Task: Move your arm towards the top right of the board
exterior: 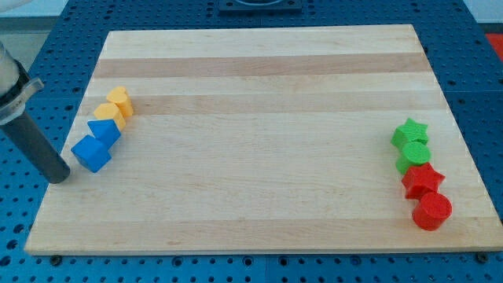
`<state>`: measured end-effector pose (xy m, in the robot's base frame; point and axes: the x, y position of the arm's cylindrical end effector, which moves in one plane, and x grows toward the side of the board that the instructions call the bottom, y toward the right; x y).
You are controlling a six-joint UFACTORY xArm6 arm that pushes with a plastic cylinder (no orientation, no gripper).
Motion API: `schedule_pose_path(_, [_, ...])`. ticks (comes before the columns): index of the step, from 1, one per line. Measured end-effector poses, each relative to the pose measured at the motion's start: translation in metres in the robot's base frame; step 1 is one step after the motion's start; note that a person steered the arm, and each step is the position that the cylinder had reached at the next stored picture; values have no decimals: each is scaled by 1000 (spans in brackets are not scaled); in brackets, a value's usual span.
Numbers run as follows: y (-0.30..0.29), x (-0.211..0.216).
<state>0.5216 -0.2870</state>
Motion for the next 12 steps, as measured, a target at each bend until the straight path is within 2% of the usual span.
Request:
schedule_pose_path(1, [-16,-4])
schedule_pose_path(3, [-11,-25])
schedule_pose_path(9, [14,-22])
schedule_pose_path(10, [-7,-11])
schedule_pose_path(11, [0,55])
schedule_pose_path(12, [76,94])
